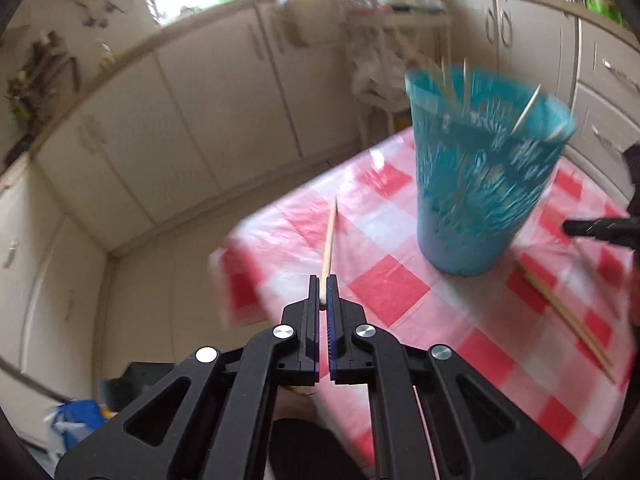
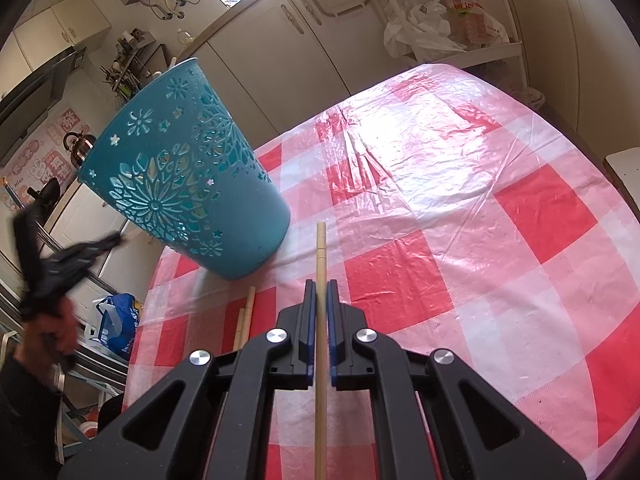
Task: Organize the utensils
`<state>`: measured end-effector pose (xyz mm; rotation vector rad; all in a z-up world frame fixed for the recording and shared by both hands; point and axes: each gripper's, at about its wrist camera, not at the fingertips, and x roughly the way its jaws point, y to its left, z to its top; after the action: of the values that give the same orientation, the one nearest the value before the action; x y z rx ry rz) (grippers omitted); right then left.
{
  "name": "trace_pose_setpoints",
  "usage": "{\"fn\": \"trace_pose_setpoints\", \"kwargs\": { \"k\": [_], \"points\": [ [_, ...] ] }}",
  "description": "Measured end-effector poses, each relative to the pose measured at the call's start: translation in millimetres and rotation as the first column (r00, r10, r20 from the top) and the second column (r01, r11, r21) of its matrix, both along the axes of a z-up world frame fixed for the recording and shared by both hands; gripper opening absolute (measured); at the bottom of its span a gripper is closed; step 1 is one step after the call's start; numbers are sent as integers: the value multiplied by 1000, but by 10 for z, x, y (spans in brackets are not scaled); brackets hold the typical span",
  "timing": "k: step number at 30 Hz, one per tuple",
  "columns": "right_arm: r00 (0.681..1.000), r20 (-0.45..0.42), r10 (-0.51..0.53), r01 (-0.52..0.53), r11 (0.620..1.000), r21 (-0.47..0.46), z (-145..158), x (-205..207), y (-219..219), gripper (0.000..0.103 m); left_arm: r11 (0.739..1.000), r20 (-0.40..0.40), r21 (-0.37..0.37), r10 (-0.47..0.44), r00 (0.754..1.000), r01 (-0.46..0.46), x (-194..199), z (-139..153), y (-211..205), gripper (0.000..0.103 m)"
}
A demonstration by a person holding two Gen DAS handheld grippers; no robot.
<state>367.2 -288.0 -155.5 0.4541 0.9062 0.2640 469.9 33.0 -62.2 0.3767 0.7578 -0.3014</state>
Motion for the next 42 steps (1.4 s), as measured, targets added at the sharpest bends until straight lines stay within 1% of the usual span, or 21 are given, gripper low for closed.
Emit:
{"fn": "trace_pose_setpoints", "kwargs": {
  "k": [2,6,9,11,12,14,16,18,19,20,22,24,25,26,27,32,34,35,38,40,42],
  "points": [
    [1000,7,3,-3,1000,-7,9,-6,12,6,1000,35,20,-3,999,2,-151,290,15,0],
    [1000,15,2,-2,1000,-6,22,-30,16,6,996,80,83,-39,996,32,-373,845,-114,0],
    [1000,14,-5,5,1000,6,23,-45,-11,6,989,61,132,-72,996,64,-434,951,-202,0],
    [1000,11,-12,11,1000,18,20,-47,-45,6,991,0,115,-63,998,63,-426,802,-155,0],
    [1000,7,-15,15,1000,27,14,-49,-65,6,996,-56,67,-61,997,65,-419,688,-92,0],
    [1000,2,-14,14,999,36,6,-44,-74,6,1000,-159,6,-18,987,19,-269,301,62,1],
    [1000,0,-8,8,1000,29,5,-33,-55,6,998,-225,-65,-6,974,-9,-148,-66,170,2],
    [1000,-1,-2,2,1000,16,8,-27,-29,6,996,-235,-82,12,972,-32,-79,-282,191,4],
    [1000,0,1,-1,1000,11,11,-24,-19,6,993,-236,-110,12,972,-39,-65,-346,202,5],
    [1000,5,-1,1,1000,7,20,-29,-14,6,988,-236,-145,11,972,-46,-57,-371,226,5],
    [997,69,-23,22,1000,8,152,-100,-36,6,980,-207,-189,15,978,-55,-79,-340,304,8],
    [984,174,-29,18,998,64,447,-184,-85,6,973,-180,-222,20,983,-60,-119,-311,377,23],
    [973,231,-28,8,996,89,620,-224,-100,6,970,-165,-235,21,986,-60,-157,-284,408,27],
    [956,294,-28,-10,992,128,827,-252,-108,6,969,-153,-240,23,988,-60,-177,-280,416,34],
    [945,325,-30,-21,988,153,951,-249,-106,6,966,-139,-252,27,990,-62,-219,-248,456,39],
    [879,473,-59,-51,975,215,1639,23,45,6,938,-118,-342,16,993,-56,-313,-170,547,39],
    [849,523,-76,-36,979,201,1842,114,125,6,927,-111,-373,4,994,-46,-364,-159,556,40],
    [825,558,-89,-18,983,184,1964,183,189,6,925,-109,-377,2,994,-43,-383,-158,558,41],
    [779,618,-105,41,992,117,2119,367,368,6,923,-98,-383,0,995,-38,-452,-152,539,47],
    [774,625,-102,76,995,67,2098,537,492,6,912,-100,-408,1,995,-42,-495,-154,557,47],
    [783,616,-85,103,995,7,2006,691,609,6,907,-102,-419,3,995,-46,-536,-164,568,48]
  ]
}}
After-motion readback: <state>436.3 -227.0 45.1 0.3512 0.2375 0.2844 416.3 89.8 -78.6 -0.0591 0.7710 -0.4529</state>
